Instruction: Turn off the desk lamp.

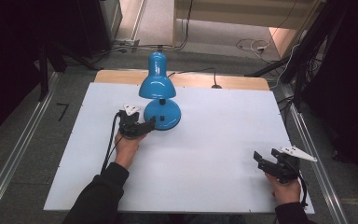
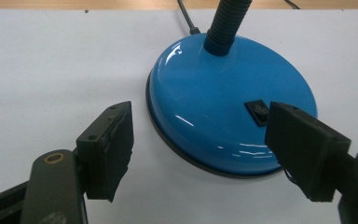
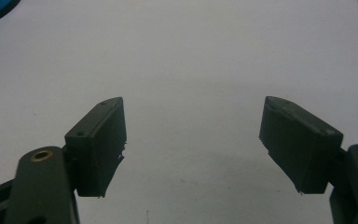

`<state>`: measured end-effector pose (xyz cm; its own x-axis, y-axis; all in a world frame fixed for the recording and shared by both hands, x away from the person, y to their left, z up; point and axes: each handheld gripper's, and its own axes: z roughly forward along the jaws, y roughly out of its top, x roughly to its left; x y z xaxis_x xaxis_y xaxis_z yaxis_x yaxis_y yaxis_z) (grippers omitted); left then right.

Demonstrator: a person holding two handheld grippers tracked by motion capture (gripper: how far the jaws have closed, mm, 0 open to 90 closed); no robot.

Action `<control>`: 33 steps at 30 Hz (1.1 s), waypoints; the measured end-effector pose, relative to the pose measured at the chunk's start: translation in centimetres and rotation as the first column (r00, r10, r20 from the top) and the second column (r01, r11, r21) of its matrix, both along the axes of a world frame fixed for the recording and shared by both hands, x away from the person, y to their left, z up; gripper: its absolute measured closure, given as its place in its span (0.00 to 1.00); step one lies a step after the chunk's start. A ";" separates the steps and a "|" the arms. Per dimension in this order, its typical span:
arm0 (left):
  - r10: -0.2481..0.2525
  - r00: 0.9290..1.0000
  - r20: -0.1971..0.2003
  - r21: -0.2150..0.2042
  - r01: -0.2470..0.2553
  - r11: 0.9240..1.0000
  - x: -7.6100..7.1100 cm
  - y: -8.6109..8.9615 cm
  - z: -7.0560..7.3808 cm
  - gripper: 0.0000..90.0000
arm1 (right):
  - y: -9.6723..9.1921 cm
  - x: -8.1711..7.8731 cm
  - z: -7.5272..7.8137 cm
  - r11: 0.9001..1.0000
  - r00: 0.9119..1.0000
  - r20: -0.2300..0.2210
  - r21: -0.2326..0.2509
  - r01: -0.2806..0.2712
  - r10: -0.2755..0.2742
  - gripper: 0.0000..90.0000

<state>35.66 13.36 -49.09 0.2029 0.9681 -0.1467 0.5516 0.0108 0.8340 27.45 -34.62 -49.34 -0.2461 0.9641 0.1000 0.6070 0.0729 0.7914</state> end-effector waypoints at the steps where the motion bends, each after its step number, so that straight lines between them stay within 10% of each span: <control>1: -0.004 1.000 -0.001 0.004 0.004 1.000 -0.1 0.0 0.0 0.27 | 0.0 0.0 0.0 1.000 1.000 0.000 0.001 0.000 0.000 0.24; 33: 0.013 1.000 0.014 0.014 -0.013 1.000 -2.5 1.9 0.4 0.27 | 0.0 0.1 -0.1 1.000 1.000 0.000 -0.007 0.000 0.000 0.24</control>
<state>33.18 15.25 -48.72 0.1925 0.9726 -0.1306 0.5400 0.0062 0.8417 27.51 -34.59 -49.39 -0.2462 0.9647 0.0935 0.6067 0.0781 0.7911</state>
